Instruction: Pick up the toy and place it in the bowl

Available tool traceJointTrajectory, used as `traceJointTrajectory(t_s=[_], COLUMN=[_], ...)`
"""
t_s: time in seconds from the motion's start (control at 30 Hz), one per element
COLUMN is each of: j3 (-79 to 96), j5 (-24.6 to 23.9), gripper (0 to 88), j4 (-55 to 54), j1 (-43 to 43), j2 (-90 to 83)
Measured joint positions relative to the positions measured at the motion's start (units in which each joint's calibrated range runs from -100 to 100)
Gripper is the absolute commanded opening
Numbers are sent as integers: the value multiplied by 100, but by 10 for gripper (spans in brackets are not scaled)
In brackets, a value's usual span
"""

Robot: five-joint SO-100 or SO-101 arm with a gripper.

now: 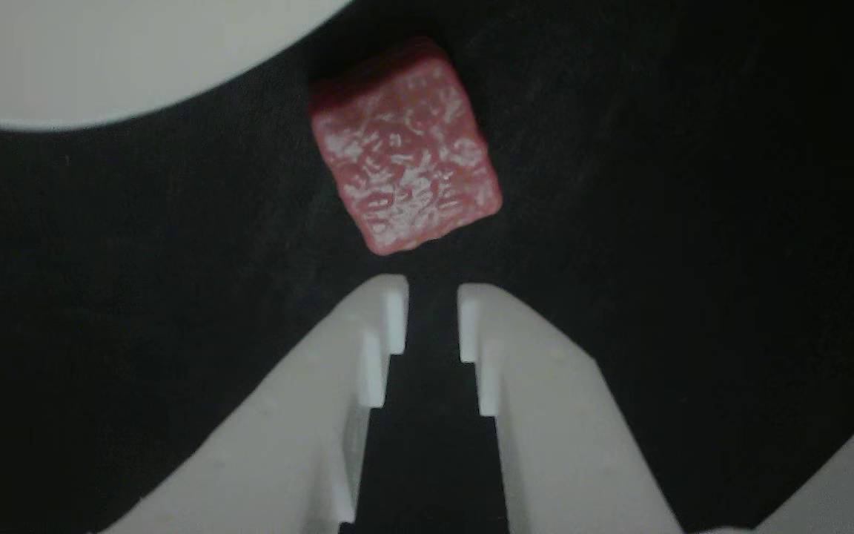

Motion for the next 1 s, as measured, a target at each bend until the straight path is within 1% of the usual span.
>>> traceJointTrajectory(t_s=[0.23,0.3,1.0], j3=[0,0,0], j5=[566,628,659], gripper=[23,23,24], j4=[0,0,0], j1=[-8,-8,-67], j2=[0,0,0])
